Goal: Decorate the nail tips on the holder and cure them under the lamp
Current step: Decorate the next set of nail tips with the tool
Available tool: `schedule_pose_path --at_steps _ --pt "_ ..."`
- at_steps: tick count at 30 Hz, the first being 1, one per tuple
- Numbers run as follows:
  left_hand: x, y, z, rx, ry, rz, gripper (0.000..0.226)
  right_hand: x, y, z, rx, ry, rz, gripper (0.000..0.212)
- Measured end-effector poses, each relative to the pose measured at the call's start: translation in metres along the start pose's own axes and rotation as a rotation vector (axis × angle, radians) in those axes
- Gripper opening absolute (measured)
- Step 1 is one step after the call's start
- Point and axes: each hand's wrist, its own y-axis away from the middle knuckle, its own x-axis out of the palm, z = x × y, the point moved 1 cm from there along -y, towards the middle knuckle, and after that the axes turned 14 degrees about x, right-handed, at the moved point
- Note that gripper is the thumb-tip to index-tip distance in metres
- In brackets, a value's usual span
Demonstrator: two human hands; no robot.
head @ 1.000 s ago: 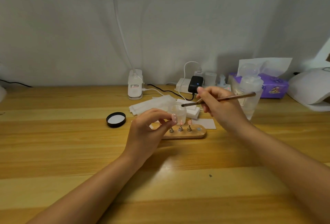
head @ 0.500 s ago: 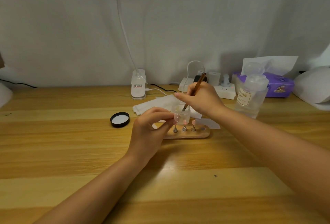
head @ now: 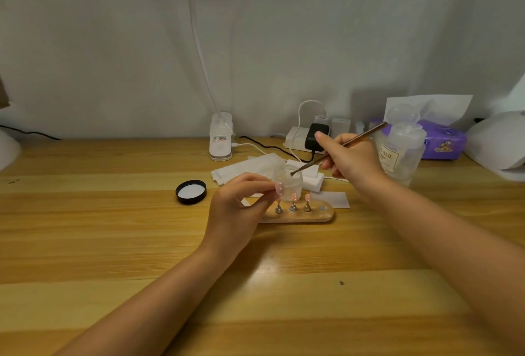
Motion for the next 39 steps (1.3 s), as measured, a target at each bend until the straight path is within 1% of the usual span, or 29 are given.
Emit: schedule_pose_path --at_steps 6,14,17,20,24,26,28,32,35,39 --pt "0.000 0.000 0.000 -0.012 -0.017 -0.009 0.027 -0.006 -0.001 -0.007 0.085 -0.094 -0.006 0.031" --pt "0.000 0.000 0.002 -0.040 -0.050 0.012 0.024 -0.018 0.008 -0.014 0.023 -0.151 -0.038 0.028" --pt "0.000 0.000 0.001 -0.051 -0.052 0.019 0.023 -0.017 0.024 -0.023 -0.145 -0.154 -0.069 0.026" --pt "0.000 0.000 0.001 -0.055 -0.055 0.030 0.024 -0.014 0.043 -0.032 -0.329 -0.132 -0.040 0.024" --pt "0.000 0.001 0.002 -0.052 -0.068 0.044 0.023 -0.009 0.057 -0.041 -0.541 0.043 0.012 0.010" --pt "0.000 0.001 0.002 -0.045 -0.081 0.040 0.021 -0.006 0.063 -0.040 -0.637 0.090 0.003 0.009" --pt "0.000 0.000 0.002 -0.038 -0.091 0.042 0.021 -0.003 0.067 -0.039 -0.683 0.088 0.006 0.015" --pt "0.000 0.000 0.000 -0.018 -0.112 0.059 0.023 -0.001 0.067 -0.040 -0.726 0.064 -0.032 0.036" --pt "0.001 0.000 0.000 -0.035 -0.128 0.062 0.024 0.003 0.065 -0.041 -0.799 0.094 -0.056 0.051" --pt "0.001 -0.001 -0.002 -0.030 -0.124 0.063 0.031 0.007 0.064 -0.046 -0.856 0.131 -0.078 0.054"
